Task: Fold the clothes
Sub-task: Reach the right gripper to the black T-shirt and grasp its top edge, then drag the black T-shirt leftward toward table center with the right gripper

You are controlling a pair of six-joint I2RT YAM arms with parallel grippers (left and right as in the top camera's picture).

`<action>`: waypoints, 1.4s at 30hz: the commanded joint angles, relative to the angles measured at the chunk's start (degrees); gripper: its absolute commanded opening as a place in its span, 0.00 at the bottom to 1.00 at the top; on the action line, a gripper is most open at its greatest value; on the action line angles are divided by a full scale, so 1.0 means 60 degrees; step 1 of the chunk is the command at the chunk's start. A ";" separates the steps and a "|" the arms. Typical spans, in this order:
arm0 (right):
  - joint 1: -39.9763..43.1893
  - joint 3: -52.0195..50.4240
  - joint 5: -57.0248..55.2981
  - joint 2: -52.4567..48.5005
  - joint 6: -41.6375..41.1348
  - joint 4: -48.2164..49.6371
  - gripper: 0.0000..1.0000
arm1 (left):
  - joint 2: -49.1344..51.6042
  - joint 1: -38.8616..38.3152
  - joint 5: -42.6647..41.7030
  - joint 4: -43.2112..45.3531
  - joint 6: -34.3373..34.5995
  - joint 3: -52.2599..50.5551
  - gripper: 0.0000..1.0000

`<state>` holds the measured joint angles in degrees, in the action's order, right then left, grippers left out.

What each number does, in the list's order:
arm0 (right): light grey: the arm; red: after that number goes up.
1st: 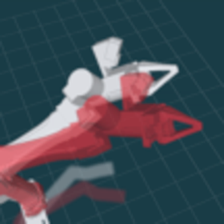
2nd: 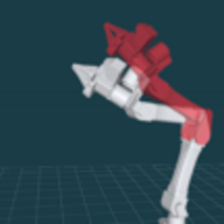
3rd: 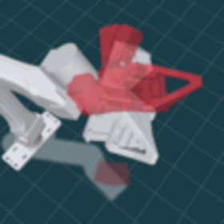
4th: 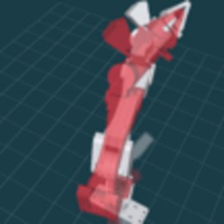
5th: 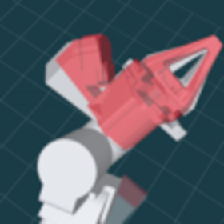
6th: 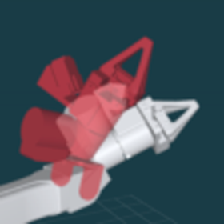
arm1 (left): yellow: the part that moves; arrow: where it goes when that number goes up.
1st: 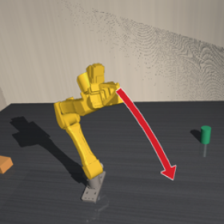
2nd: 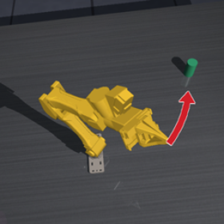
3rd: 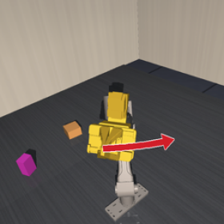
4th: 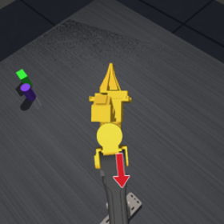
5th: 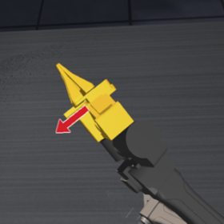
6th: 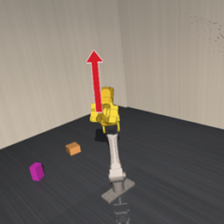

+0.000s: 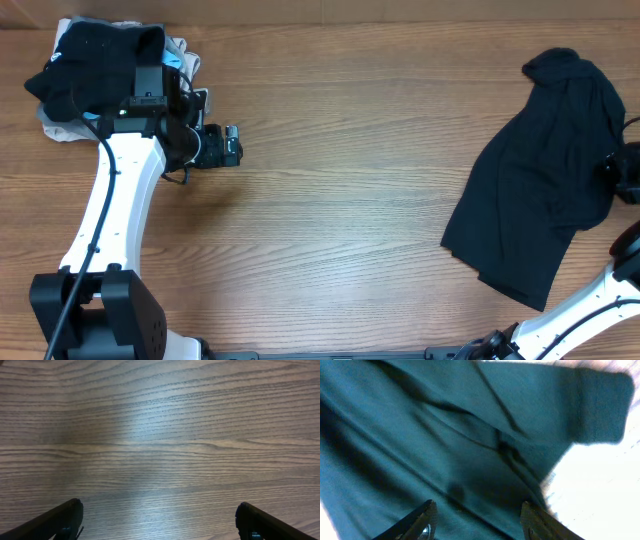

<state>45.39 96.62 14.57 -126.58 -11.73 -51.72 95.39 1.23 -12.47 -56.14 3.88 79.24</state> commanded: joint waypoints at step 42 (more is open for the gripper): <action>-0.7628 0.7402 0.1876 0.2113 0.0750 -0.6747 0.04 | -0.0055 0.0120 -0.0076 -0.0834 -0.0193 0.2594 0.75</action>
<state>3.55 137.86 24.93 -117.54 -8.69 -90.50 95.39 1.23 -12.45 -60.84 3.86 92.84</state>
